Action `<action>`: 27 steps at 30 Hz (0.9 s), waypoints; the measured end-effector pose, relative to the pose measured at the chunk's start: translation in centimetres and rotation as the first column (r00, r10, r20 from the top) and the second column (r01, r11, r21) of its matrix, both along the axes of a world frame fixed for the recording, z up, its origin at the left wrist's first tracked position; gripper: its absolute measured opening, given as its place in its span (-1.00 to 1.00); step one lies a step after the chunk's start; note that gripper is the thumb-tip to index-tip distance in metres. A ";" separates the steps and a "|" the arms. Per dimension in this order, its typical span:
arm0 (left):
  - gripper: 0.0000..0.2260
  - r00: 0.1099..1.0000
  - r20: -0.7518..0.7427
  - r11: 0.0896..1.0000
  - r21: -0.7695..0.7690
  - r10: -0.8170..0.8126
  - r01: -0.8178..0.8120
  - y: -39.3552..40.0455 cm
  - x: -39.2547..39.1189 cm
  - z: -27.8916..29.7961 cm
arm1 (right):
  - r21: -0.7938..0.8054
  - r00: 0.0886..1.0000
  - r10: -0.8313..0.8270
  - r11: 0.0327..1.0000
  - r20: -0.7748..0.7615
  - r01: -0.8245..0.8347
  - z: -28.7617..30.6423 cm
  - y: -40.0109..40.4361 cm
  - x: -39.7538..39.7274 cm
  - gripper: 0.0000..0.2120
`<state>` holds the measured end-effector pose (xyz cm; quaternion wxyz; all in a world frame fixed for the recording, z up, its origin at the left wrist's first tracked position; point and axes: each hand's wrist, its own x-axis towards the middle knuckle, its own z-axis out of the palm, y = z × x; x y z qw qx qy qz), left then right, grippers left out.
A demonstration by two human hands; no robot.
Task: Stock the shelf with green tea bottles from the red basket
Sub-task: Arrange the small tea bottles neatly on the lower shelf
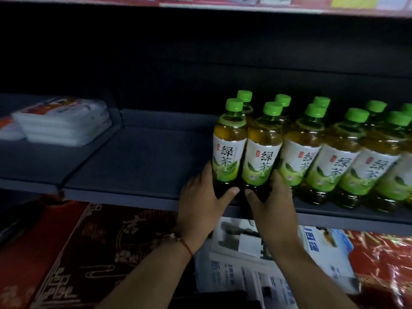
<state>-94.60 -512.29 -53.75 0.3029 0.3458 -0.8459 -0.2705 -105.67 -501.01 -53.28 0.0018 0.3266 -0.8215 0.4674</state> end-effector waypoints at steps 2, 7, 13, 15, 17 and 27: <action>-0.34 1.000 0.000 1.000 -0.007 0.018 -0.019 -0.6 -0.4 -0.3 | 0.035 0.998 -0.046 0.998 -0.034 0.047 -0.3 -0.8 0.1 -0.33; -0.44 0.998 0.025 0.998 -0.023 0.060 -0.059 -2.6 1.1 -0.6 | 0.030 1.000 -0.015 0.999 0.016 0.014 -0.6 -2.6 0.5 -0.39; -0.48 0.988 0.001 0.987 -0.043 0.153 -0.153 -7.2 7.3 -0.8 | 0.004 0.967 0.250 0.968 0.057 -0.250 -0.7 -6.1 4.0 -0.43; -0.43 0.983 -0.013 0.982 -0.046 0.184 -0.184 -8.7 9.2 -1.0 | 0.002 0.948 0.311 0.950 0.061 -0.312 -0.7 -7.9 6.0 -0.44; -0.36 0.974 0.008 0.973 -0.057 0.226 -0.225 -10.2 10.6 -1.2 | 0.002 0.931 0.363 0.932 0.044 -0.363 -0.7 -9.8 7.8 -0.48; -0.38 0.930 0.064 0.932 -0.053 0.361 -0.358 -12.6 13.9 -0.9 | 0.050 0.935 0.352 0.935 -0.029 -0.351 -0.2 -15.2 12.1 -0.48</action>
